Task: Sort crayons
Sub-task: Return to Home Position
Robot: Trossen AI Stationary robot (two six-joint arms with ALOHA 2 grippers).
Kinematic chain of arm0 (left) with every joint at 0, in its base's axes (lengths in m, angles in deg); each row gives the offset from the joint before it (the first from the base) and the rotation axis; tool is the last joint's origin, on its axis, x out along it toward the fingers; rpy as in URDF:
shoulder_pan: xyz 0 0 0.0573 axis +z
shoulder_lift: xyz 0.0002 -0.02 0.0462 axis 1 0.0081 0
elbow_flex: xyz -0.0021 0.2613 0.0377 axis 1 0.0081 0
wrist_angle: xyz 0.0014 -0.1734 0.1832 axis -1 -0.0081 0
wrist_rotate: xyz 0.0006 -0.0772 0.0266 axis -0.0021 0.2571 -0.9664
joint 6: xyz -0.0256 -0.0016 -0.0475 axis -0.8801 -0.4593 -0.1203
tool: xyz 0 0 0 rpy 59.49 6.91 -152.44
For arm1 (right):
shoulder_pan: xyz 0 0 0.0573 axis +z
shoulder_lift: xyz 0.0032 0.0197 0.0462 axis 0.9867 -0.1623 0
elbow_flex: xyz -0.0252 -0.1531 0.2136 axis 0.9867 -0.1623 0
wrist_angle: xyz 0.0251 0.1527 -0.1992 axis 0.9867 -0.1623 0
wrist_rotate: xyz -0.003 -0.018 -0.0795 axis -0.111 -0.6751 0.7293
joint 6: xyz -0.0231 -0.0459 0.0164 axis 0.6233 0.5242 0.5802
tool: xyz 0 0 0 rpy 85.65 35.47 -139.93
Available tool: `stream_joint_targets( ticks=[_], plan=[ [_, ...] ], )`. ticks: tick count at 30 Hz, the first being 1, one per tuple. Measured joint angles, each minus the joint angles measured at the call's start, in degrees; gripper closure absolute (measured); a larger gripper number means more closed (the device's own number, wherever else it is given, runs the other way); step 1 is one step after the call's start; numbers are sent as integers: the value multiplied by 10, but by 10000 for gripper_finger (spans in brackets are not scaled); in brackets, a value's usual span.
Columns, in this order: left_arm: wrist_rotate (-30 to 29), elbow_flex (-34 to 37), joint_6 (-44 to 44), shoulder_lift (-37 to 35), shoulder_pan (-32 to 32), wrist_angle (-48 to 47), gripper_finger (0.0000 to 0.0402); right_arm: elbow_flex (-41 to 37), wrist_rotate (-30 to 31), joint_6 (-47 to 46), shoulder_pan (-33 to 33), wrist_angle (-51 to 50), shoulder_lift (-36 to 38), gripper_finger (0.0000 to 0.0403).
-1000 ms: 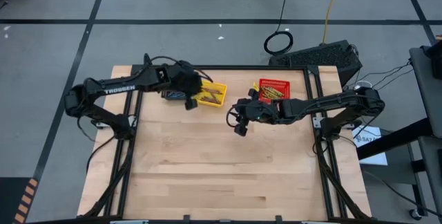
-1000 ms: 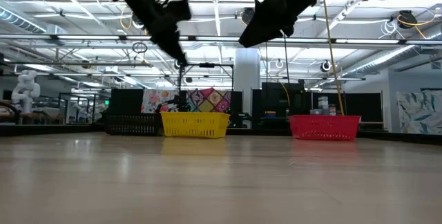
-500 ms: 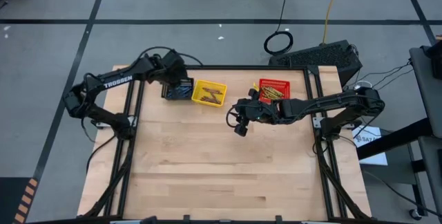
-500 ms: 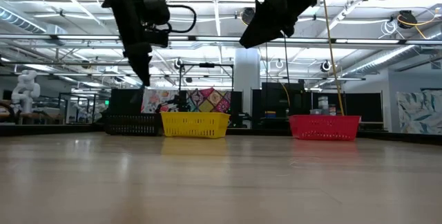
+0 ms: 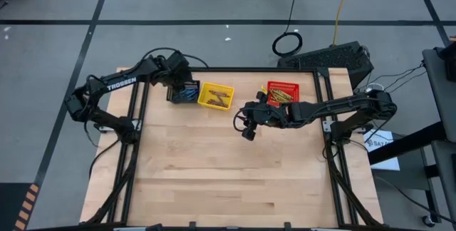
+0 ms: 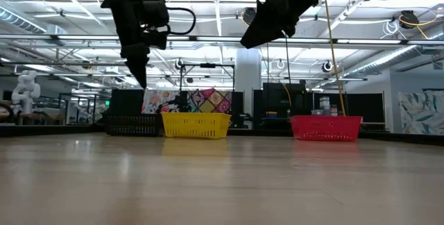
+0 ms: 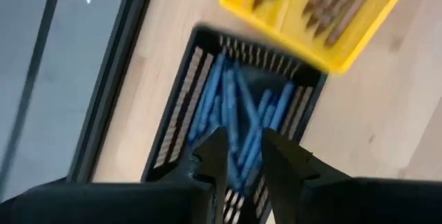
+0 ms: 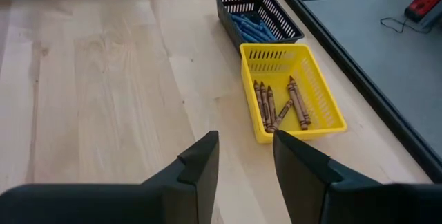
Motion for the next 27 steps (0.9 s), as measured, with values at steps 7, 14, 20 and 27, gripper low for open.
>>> stream_joint_targets(
  ticks=[7, 14, 20, 27],
  plan=[
    [151, 0, -37, -7, -17, 86, 320, 0, -1, 22, 0, -16, 5, 277],
    [280, 0, -73, -41, -64, 184, 319, 0, -3, -22, 15, -103, 67, 277],
    [281, 0, -95, -134, -103, 177, 319, -4, -3, -25, 31, -182, 171, 277],
    [267, 0, -132, -300, -121, 163, 319, -17, -4, -18, 67, -182, 321, 277]
  ],
)
